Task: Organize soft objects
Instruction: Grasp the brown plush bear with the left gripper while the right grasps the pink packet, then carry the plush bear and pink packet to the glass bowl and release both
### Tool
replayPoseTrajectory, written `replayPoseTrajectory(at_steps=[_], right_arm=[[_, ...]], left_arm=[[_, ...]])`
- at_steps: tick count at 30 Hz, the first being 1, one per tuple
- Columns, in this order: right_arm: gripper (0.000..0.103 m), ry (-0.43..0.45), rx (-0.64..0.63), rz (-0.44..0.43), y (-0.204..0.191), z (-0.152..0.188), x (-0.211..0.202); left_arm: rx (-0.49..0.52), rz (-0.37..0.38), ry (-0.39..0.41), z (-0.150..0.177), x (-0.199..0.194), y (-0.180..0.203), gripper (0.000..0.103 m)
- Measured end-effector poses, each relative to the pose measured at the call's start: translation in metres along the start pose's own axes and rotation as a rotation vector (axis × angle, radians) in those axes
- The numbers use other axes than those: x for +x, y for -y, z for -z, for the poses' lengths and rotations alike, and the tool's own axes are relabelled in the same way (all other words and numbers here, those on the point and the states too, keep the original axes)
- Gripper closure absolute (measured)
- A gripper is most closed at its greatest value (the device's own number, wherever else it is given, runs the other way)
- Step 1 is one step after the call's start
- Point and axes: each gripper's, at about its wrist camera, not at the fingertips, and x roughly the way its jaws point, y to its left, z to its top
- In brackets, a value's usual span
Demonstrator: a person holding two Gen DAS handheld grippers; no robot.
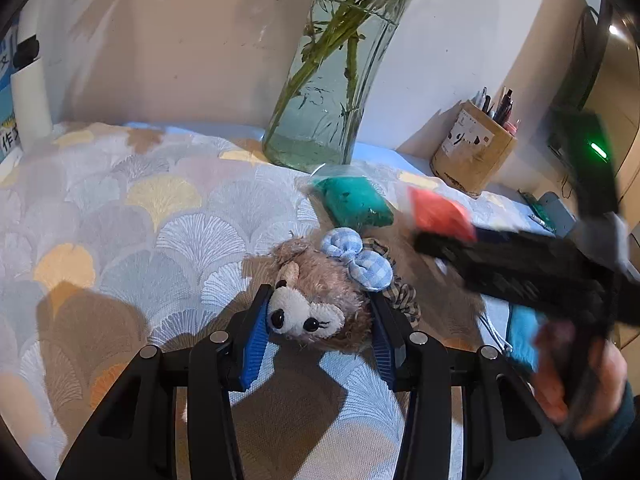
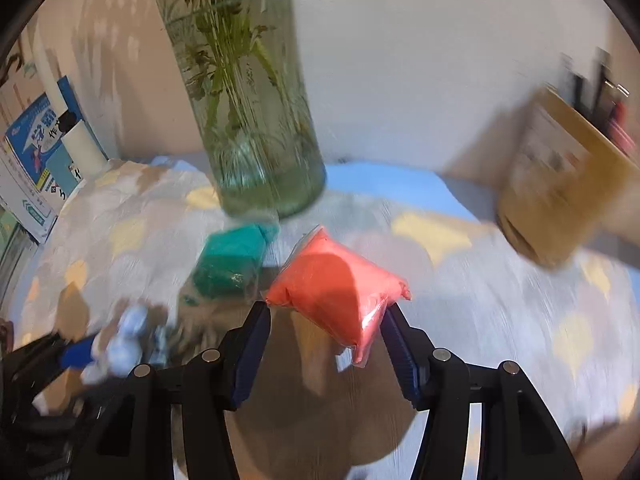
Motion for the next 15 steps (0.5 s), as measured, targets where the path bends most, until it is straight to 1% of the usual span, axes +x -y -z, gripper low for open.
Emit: replayPoseTrajectory(at_steps=[2,3,4,5,6,7,8,9,10,11,12,13,15], right_arm=[[0.047,-0.038,0.043,0.036,0.003,0.016,-0.012],[0.046,-0.056,0.069,0.038,0.005,0.025,-0.016],[0.045,-0.073,0.104,0.009,0.009,0.033,-0.018],[0.043,-0.084,0.129,-0.03,0.011,0.039,-0.018],[0.038,-0.094,0.15,-0.066,0.011,0.046,-0.018],[0.036,-0.089,0.15,-0.078,0.01,0.052,-0.023],[0.032,-0.098,0.136,-0.099,0.005,0.062,-0.031],[0.027,-0.114,0.115,-0.138,-0.001,0.069,-0.035],[0.026,-0.125,0.092,-0.19,-0.009,0.073,-0.038],[0.025,-0.124,0.072,-0.214,-0.011,0.077,-0.043],[0.024,-0.118,0.045,-0.211,-0.015,0.081,-0.048],[0.022,-0.106,0.005,-0.171,-0.018,0.083,-0.053],[0.018,-0.064,-0.071,-0.051,-0.023,0.082,-0.056]], left_arm=[[-0.002,0.007,-0.008,0.0,0.001,0.0,0.06],[-0.006,0.014,-0.015,-0.001,0.001,-0.001,0.06],[-0.016,0.022,-0.02,-0.001,0.002,-0.002,0.06],[-0.029,0.03,-0.022,-0.001,0.001,-0.004,0.055],[-0.052,0.04,-0.022,-0.001,0.0,-0.008,0.047],[-0.076,0.048,-0.017,-0.001,-0.002,-0.012,0.043],[-0.092,0.051,-0.008,-0.002,-0.003,-0.014,0.037],[-0.109,0.051,0.005,-0.002,-0.004,-0.017,0.033],[-0.119,0.049,0.011,-0.003,-0.005,-0.018,0.033],[-0.129,0.049,0.01,-0.003,-0.005,-0.02,0.032],[-0.132,0.049,0.002,-0.003,-0.003,-0.02,0.032],[-0.131,0.046,-0.005,-0.003,-0.001,-0.02,0.032],[-0.119,0.035,-0.003,-0.003,-0.001,-0.018,0.032]])
